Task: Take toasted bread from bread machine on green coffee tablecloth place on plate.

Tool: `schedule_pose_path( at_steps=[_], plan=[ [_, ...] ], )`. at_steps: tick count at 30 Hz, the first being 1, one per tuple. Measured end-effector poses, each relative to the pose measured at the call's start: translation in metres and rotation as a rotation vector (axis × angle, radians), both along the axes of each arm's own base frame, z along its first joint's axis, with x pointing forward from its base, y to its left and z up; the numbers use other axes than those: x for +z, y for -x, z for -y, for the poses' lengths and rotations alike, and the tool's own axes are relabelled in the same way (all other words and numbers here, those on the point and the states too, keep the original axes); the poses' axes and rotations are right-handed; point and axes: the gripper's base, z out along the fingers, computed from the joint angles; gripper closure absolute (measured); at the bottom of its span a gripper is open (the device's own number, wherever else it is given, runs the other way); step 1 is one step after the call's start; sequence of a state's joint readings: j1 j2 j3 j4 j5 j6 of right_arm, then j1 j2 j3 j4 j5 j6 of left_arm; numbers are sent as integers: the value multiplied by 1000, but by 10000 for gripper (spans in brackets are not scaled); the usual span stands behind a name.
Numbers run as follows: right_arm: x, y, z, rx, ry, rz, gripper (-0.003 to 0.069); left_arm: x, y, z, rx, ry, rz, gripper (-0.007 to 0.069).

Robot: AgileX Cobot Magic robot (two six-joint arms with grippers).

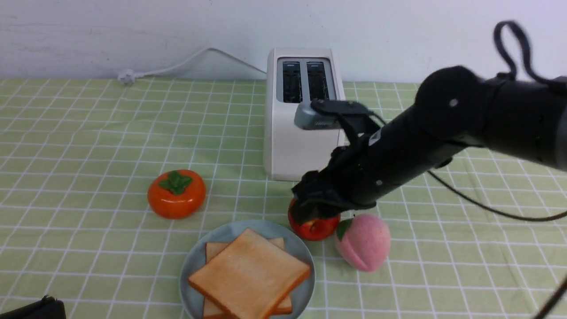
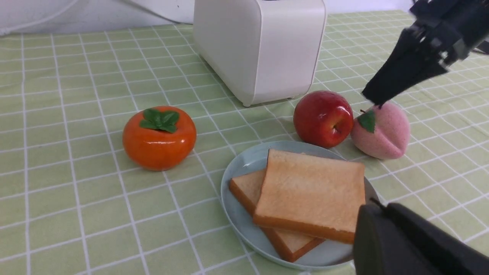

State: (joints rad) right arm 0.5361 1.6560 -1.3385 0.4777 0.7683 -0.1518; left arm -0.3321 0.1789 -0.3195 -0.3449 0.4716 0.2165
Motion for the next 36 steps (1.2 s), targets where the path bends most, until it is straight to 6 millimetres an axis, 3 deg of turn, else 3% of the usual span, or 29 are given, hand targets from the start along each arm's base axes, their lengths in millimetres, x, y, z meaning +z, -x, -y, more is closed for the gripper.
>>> schedule_pose_path(
  at_steps=[2,3,5,8,13,17,23,28,36],
  plan=[
    [15,9,8,1,20,30,318,0,0,0,-2,0,-4,638],
    [39,25,20,3,41,75,363,0,0,0,-5,7,-9,638],
    [69,49,39,-11,62,119,437,0,1,1,-9,28,-9,638],
    [97,80,64,-51,95,165,531,3,5,0,-8,56,27,638],
    [111,128,97,-119,98,162,640,7,18,-4,-11,92,108,638],
    [92,176,130,-210,78,153,662,8,27,-8,-10,97,170,638],
    [51,222,163,-331,18,179,662,-9,22,-7,-2,52,127,638],
    [21,234,173,-382,-76,274,659,-18,20,-6,-8,42,89,638],
    [-11,234,174,-390,-131,351,654,-19,20,-6,-11,43,80,638]
  ],
)
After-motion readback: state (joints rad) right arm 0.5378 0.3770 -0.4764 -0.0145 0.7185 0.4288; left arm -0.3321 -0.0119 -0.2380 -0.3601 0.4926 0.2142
